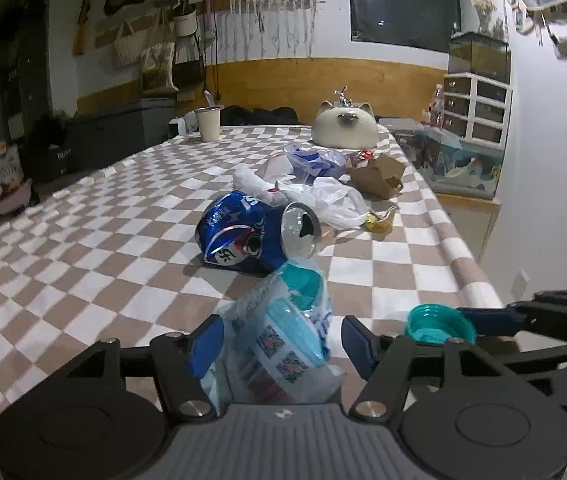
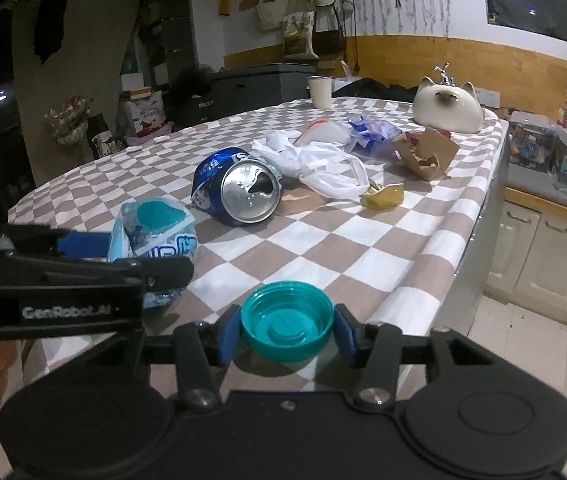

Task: Collect trash
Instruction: 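Lift the snack bag with the left tool while the right tool lifts the cap, then carry both items over the trash bin and open both tools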

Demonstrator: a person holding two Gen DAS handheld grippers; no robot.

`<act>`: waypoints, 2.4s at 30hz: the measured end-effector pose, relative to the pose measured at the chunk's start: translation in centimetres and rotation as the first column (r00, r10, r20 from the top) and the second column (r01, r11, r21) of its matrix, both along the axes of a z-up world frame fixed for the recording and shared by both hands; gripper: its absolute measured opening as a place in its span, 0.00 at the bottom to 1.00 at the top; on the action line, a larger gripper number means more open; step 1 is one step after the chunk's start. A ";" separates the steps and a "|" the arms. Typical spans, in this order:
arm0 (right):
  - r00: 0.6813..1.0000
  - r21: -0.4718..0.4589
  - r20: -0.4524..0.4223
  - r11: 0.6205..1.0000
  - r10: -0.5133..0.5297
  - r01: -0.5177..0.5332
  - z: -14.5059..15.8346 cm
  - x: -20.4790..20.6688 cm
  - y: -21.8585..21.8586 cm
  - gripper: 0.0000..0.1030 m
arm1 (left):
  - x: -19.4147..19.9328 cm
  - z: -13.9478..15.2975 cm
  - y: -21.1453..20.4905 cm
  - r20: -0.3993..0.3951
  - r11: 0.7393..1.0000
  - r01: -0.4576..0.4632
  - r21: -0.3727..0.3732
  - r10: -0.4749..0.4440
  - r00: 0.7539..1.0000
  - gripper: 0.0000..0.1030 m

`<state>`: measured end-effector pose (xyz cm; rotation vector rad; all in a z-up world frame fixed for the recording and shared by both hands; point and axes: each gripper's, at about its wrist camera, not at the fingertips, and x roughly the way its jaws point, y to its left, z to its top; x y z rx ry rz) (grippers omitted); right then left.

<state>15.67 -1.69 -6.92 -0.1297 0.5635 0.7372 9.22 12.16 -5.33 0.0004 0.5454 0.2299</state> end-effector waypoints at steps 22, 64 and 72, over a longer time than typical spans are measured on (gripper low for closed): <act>0.994 0.079 0.068 0.993 -0.088 0.083 3.1 -1.3 -2.7 0.48 | -2.0 2.8 -0.4 0.052 0.999 -0.029 -0.017 0.030 0.998 0.43; 0.778 0.091 0.071 0.781 -0.624 0.618 1.1 0.0 -29.3 0.48 | 9.9 -1.2 -26.3 0.024 0.898 0.430 -0.095 -0.429 0.903 0.43; 0.706 0.044 -0.084 0.705 -0.704 0.708 -5.5 5.2 -33.6 0.48 | 17.1 -8.5 -29.2 -0.113 0.883 0.441 -0.160 -0.460 0.881 0.43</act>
